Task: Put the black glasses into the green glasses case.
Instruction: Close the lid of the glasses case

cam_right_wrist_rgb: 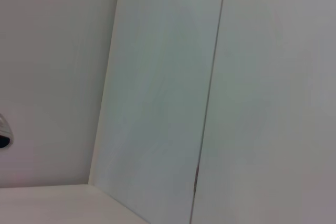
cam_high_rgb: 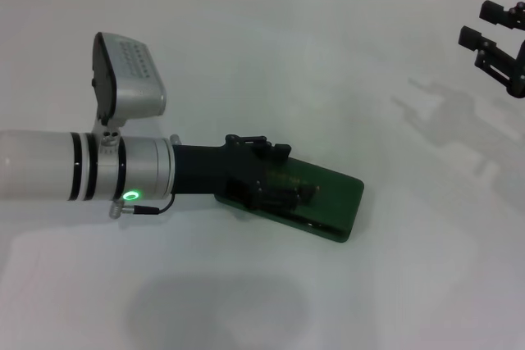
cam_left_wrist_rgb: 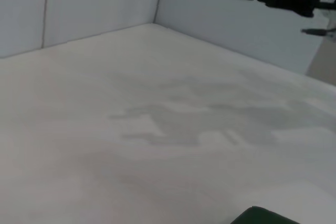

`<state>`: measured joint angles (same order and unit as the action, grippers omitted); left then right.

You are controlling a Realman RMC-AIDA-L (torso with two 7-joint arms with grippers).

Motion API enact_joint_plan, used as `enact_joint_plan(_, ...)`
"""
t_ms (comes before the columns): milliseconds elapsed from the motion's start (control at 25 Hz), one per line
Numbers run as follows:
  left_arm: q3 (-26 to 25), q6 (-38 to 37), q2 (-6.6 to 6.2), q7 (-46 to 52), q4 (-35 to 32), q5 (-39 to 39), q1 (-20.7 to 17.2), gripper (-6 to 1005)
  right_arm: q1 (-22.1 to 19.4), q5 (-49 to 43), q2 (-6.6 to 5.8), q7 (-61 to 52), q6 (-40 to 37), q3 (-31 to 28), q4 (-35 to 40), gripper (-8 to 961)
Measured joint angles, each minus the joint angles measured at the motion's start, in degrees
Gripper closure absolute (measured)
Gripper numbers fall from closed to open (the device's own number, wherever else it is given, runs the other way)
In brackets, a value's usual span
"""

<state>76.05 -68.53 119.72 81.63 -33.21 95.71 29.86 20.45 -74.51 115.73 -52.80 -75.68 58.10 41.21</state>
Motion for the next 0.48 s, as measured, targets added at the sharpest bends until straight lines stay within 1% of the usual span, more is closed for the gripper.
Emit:
enact_joint_plan(240, 0.1, -0.6, 0.06, -3.6, 1.9, -1.2, 0.3, 177, -0.1, 0.0, -0.04, 0.6, -0.7, 0.0, 0.3, 532)
enact_joint_plan(360, -0.2, -5.5, -0.20, -6.1, 1.4, -5.6, -0.2, 176, -0.2, 0.0, 0.00, 0.7, -1.6, 0.0, 0.2, 524)
enact_joint_plan(480, -1.8, -13.3, -0.72, -8.9, 0.6, -10.3, -0.7, 175, -0.3, 0.0, 0.00, 0.7, -2.9, 0.0, 0.0, 515)
